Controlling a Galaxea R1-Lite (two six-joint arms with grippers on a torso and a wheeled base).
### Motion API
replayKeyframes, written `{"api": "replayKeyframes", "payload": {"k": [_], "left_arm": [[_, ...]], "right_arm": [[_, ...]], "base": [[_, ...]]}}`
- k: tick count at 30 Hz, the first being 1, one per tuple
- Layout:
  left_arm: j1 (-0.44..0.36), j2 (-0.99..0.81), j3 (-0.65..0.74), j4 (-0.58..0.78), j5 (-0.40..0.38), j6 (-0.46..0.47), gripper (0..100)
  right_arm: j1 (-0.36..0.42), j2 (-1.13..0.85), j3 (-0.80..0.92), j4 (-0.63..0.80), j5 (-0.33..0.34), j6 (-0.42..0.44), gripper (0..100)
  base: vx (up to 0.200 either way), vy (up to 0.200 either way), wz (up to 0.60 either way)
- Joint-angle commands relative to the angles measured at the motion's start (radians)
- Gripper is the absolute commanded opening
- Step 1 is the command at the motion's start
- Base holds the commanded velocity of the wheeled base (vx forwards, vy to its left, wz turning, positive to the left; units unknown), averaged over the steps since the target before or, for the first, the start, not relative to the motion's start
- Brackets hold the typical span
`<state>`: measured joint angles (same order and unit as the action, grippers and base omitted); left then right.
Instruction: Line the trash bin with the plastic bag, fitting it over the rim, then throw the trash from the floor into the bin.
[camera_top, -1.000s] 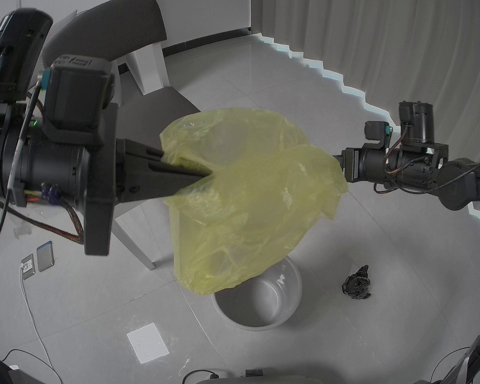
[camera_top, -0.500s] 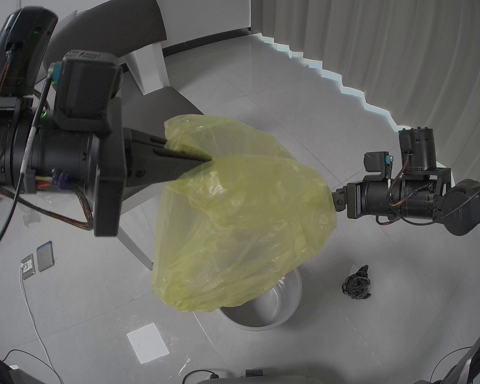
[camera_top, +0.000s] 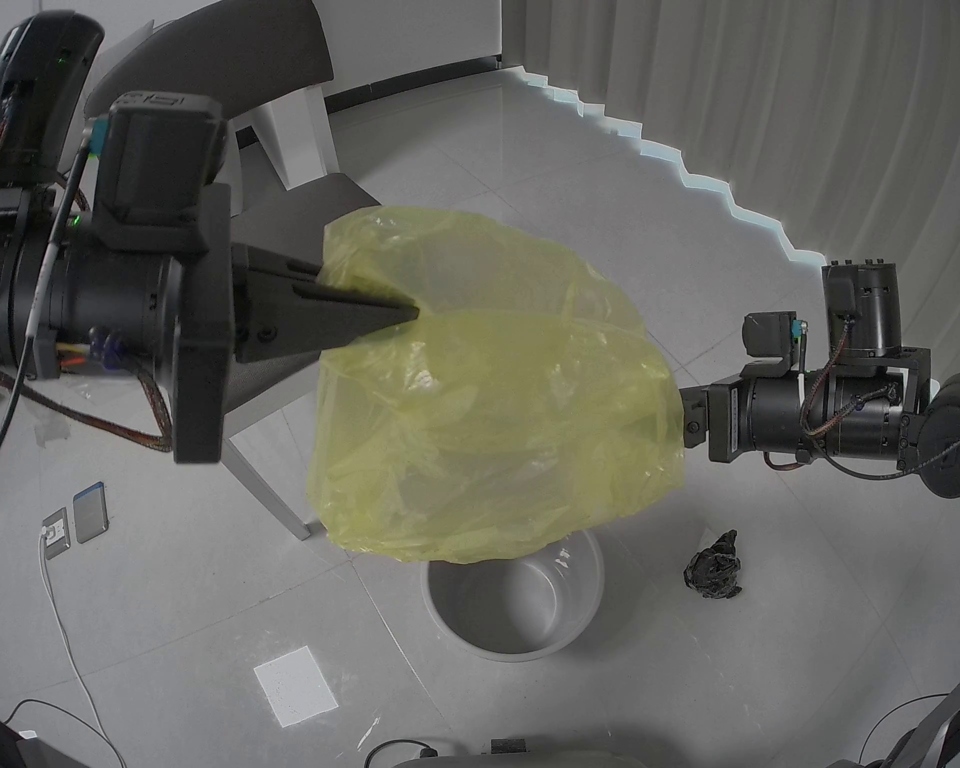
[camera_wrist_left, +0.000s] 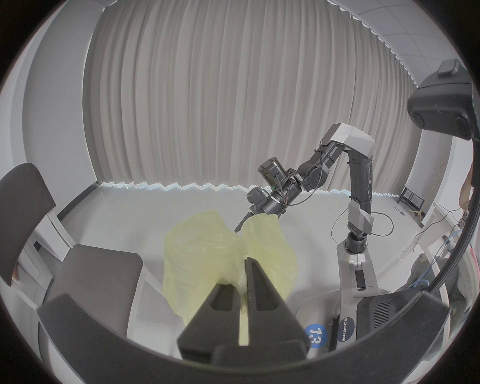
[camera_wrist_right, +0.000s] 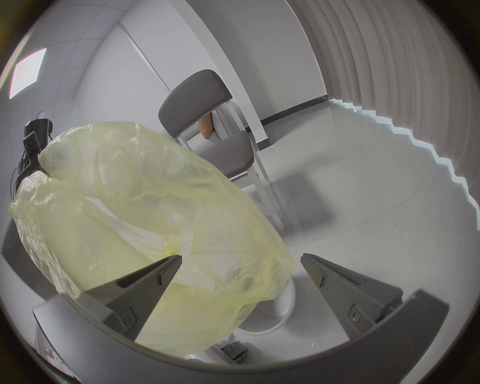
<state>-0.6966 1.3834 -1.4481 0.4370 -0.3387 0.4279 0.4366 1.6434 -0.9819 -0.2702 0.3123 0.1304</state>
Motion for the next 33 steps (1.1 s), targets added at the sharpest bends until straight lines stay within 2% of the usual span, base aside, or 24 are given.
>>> {"api": "replayKeyframes", "payload": {"k": [1,7,19,27,33], "left_arm": [[-0.006,-0.015,0.002,0.000,0.000,0.000,0],[-0.014,-0.017,0.002,0.000,0.000,0.000,0],[-0.041,0.014,-0.083,-0.018,-0.003,-0.004,0],[-0.041,0.013,-0.087,-0.018,-0.005,-0.011,0],[-0.037,0.008,-0.078,-0.012,-0.005,-0.011,0]], "right_arm": [[0.004,-0.016,0.017,-0.003,0.001,0.011,100],[0.021,-0.004,0.039,-0.003,0.002,0.014,100],[-0.006,0.115,0.045,-0.006,0.007,0.015,100],[-0.010,0.128,0.104,-0.113,0.047,0.014,100],[-0.010,0.118,0.147,-0.172,0.044,0.011,100]], "base": [[0.000,0.000,0.00],[0.000,0.000,0.00],[0.000,0.000,0.00],[0.000,0.000,0.00],[0.000,0.000,0.00]]}}
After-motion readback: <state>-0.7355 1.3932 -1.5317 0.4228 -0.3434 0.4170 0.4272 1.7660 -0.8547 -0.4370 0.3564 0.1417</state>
